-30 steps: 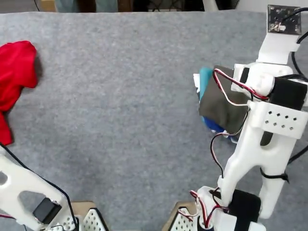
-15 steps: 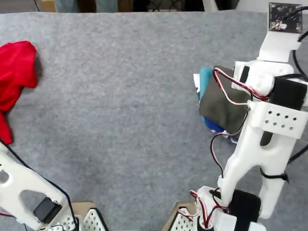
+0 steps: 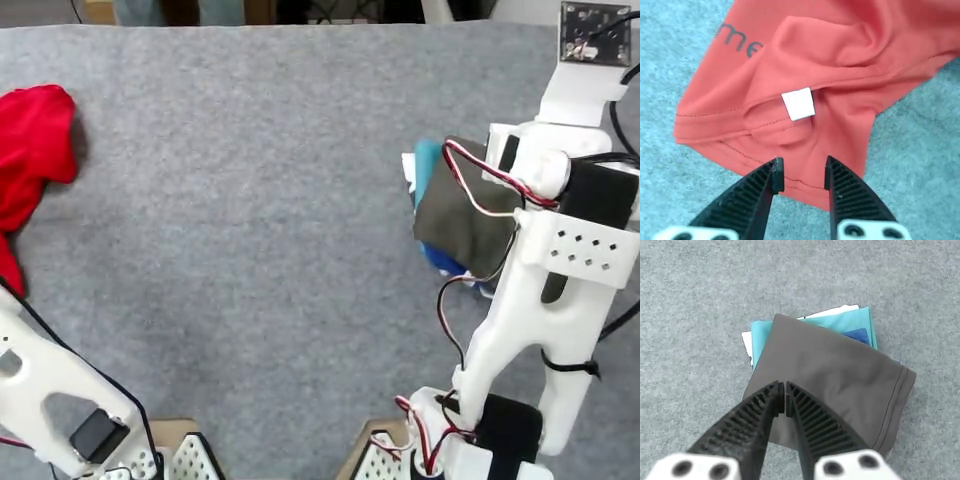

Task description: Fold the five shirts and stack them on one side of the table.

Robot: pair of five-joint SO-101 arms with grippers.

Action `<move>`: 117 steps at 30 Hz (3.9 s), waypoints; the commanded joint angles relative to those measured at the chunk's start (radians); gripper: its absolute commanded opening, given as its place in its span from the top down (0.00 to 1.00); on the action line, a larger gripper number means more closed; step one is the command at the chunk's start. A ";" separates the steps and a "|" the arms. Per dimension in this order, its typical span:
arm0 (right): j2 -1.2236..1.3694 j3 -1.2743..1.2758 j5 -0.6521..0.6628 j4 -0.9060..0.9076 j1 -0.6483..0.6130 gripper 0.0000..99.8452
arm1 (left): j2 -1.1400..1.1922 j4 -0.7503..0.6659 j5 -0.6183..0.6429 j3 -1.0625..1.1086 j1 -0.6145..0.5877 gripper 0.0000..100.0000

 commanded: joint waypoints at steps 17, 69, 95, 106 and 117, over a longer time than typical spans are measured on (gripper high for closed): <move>-0.028 0.021 -0.005 -0.009 0.006 0.98 | 0.206 -0.144 0.101 -0.147 -0.139 0.84; 0.177 -0.071 -0.012 -0.064 -0.057 0.98 | 0.011 -0.207 0.160 0.025 -0.124 0.84; 0.179 -0.074 -0.011 -0.064 -0.054 0.98 | 0.169 -0.301 0.183 0.031 -0.024 0.84; 0.179 -0.077 -0.011 -0.066 -0.054 0.98 | 0.196 -0.288 0.180 0.041 0.015 0.85; 0.177 -0.077 -0.011 -0.066 -0.055 0.98 | 0.137 -0.193 0.112 0.002 0.070 0.97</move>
